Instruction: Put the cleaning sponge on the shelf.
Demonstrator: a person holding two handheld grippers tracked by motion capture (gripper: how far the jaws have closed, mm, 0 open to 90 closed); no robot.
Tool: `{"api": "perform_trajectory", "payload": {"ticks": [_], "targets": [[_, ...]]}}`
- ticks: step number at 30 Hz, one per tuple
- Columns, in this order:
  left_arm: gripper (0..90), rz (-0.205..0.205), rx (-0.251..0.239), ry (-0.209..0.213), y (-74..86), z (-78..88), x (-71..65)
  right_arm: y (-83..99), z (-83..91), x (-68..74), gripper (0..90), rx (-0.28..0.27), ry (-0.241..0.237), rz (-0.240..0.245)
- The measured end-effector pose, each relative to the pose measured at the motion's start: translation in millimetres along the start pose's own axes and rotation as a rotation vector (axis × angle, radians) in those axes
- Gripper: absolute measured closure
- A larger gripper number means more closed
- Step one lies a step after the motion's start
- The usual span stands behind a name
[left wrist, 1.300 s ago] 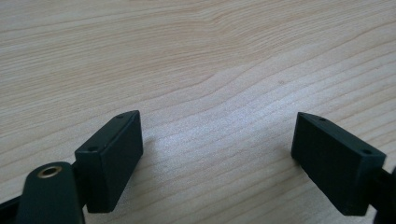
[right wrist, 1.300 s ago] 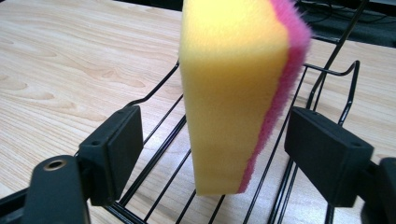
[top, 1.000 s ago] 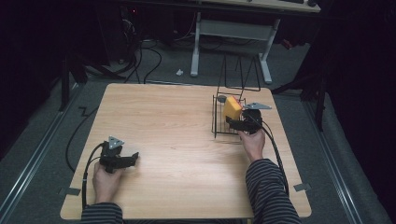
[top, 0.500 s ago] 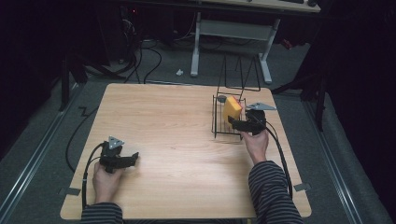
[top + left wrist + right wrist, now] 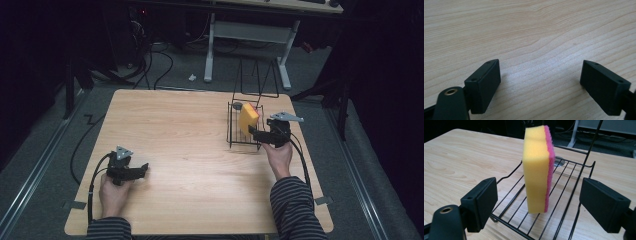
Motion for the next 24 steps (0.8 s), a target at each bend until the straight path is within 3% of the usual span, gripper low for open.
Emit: {"api": "perform_trajectory", "payload": {"ticks": [12,16,24], "targets": [[17.3,0.001,-0.001,0.002,-0.1,0.0,0.0,-1.4,22.1,-0.5,19.1,-0.028,0.016,0.019],[17.3,0.0,0.0,0.003,0.0,0.0,0.0,2.9,29.1,-3.2,19.1,-0.015,0.019,0.019],[17.3,0.0,0.0,0.003,-0.1,0.0,0.0,-2.7,51.7,-4.3,22.4,-0.078,0.018,0.01]]}}
Point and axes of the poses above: each handheld gripper's, and its own axes: z roughly backward along the jaws, y roughly out of its underside, x roughly to its left, the point moved 8 cm from there along -z, roughly forward along the jaws, and after that the axes turned 1 degree about z, right-handed, at the moved point
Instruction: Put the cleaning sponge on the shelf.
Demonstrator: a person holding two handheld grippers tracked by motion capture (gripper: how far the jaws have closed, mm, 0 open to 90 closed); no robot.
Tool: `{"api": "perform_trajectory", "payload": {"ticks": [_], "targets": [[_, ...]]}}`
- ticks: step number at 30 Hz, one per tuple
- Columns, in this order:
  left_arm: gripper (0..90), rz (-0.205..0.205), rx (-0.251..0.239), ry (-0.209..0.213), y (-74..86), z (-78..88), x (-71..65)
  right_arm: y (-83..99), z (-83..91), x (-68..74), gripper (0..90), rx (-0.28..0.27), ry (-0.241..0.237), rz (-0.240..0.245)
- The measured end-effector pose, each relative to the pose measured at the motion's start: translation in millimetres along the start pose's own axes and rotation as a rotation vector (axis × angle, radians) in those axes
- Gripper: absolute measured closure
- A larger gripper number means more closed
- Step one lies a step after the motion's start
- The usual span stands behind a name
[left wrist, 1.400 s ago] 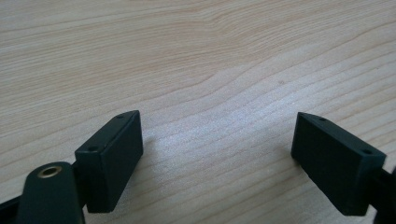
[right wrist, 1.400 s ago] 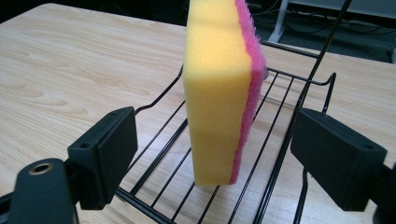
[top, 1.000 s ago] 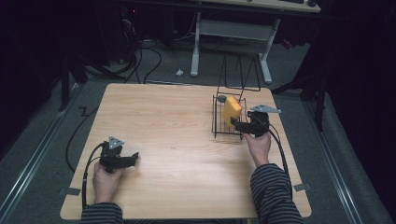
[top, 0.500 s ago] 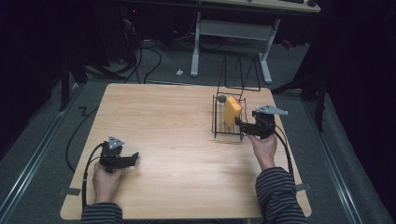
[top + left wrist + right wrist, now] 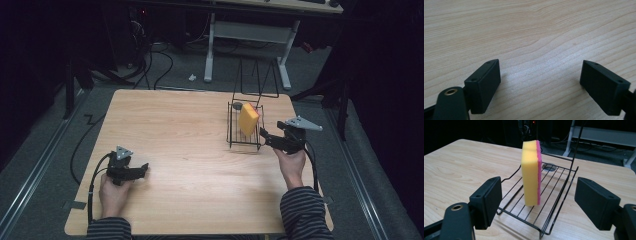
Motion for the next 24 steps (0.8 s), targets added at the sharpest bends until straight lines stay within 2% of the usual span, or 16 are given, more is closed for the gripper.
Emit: {"api": "perform_trajectory", "payload": {"ticks": [6,24], "targets": [[17.3,0.0,0.0,0.0,0.0,0.0,0.0,6.0,12.3,-5.5,22.7,0.012,0.01,-0.007],[17.3,0.0,0.0,0.0,0.0,0.0,0.0,13.6,47.0,-7.8,27.8,-0.057,0.007,-0.028]]}}
Point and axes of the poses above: each handheld gripper's, and its own axes: z roughly backward along the jaws, y roughly out of its underside, x roughly to its left, the point moved 8 cm from there along -z, roughly forward along the jaws, and after that the axes turned 1 degree about z, right-handed, at the moved point
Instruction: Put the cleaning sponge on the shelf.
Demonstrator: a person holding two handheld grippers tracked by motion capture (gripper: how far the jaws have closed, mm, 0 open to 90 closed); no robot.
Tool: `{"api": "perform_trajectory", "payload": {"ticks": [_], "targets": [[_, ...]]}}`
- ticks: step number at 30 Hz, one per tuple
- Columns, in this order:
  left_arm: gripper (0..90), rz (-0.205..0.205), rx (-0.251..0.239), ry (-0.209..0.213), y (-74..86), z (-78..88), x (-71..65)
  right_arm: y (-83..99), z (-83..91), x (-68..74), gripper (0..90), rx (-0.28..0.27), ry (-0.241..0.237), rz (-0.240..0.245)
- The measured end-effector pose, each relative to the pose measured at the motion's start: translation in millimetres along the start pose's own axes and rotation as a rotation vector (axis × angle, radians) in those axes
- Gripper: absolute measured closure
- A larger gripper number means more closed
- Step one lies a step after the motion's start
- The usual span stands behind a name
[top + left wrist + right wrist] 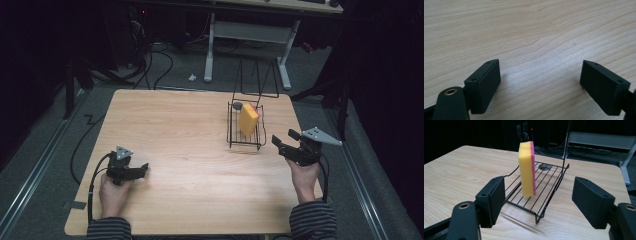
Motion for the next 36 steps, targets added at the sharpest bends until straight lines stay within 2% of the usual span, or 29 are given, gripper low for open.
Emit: {"api": "perform_trajectory", "payload": {"ticks": [5,19,36], "targets": [[17.3,0.0,0.0,0.0,0.0,0.0,0.0,5.2,6.8,-1.6,29.8,-0.003,0.011,0.004],[17.3,0.0,0.0,0.0,0.0,0.0,0.0,23.3,23.0,-13.6,32.6,-0.027,0.03,-0.036],[17.3,0.0,0.0,0.0,0.0,0.0,0.0,51.2,19.4,-27.7,34.5,0.01,0.06,-0.075]]}}
Point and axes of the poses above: each handheld gripper's, and its own axes: z roughly backward along the jaws, y roughly out of its underside, x roughly to its left, the point moved 8 cm from there along -z, roughly forward along the jaws, and after that the axes turned 1 degree about z, right-handed, at the moved point
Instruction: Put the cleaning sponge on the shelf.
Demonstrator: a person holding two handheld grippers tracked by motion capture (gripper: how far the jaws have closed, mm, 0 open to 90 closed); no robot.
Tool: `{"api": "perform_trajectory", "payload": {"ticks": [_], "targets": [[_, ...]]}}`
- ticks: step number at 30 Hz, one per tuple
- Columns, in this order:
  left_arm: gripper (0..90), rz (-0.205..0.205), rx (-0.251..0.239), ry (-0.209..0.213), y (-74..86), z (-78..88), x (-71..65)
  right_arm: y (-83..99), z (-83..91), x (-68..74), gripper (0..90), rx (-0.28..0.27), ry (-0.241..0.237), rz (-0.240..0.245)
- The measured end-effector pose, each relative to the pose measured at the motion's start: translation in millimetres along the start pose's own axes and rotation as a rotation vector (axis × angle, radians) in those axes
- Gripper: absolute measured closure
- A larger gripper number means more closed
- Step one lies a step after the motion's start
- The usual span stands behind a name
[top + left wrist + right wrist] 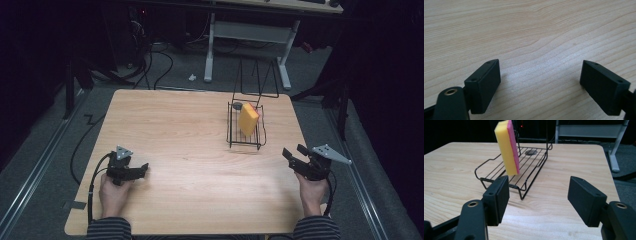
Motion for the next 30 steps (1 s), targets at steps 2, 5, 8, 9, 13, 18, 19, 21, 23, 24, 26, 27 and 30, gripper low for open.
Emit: {"api": "perform_trajectory", "payload": {"ticks": [2,5,8,9,13,18,19,21,23,24,26,27,30], "targets": [[17.3,0.0,0.0,0.0,0.0,0.0,0.0,4.1,-1.7,-1.5,35.0,0.009,0.003,-0.007],[17.3,0.0,0.0,0.0,0.0,0.0,0.0,9.7,-4.6,-3.6,35.6,0.02,0.006,-0.012],[17.3,0.001,-0.001,0.0,0.0,0.0,0.0,15.2,-8.4,-5.6,35.9,0.034,0.008,-0.017],[17.3,0.0,0.0,0.0,0.0,0.0,0.0,16.3,-9.3,-5.8,36.0,0.036,0.008,-0.02],[17.3,0.0,0.0,0.0,0.0,0.0,0.0,22.6,-14.6,-8.3,36.3,0.055,0.009,-0.03],[17.3,0.0,0.0,0.0,0.0,0.0,0.0,29.0,-20.9,-11.3,36.6,0.075,0.014,-0.048],[17.3,0.0,0.0,0.0,0.0,0.0,0.0,30.1,-22.7,-12.2,36.7,0.079,0.014,-0.042],[17.3,0.0,0.0,0.0,0.0,0.0,0.0,32.5,-25.5,-12.5,36.9,0.092,0.02,-0.05],[17.3,0.0,0.0,0.0,0.0,0.0,0.0,34.7,-28.9,-14.5,37.2,0.107,0.034,-0.044],[17.3,0.0,0.0,0.0,0.0,0.0,0.0,35.9,-30.7,-15.5,37.2,0.113,0.035,-0.044],[17.3,0.0,0.0,0.0,0.0,0.0,0.0,38.8,-34.0,-16.4,37.3,0.127,0.039,-0.054],[17.3,0.0,0.0,0.0,0.0,0.0,0.0,39.8,-35.2,-16.6,37.2,0.132,0.042,-0.051],[17.3,0.0,0.0,0.0,0.0,0.0,0.0,44.1,-39.7,-17.0,37.2,0.156,0.053,-0.042]]}}
Point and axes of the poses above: each handheld gripper's, and its own axes: z roughly backward along the jaws, y roughly out of its underside, x roughly to its left, the point moved 8 cm from there along -z, roughly forward along the jaws, and after that the axes turned 1 degree about z, right-handed, at the moved point
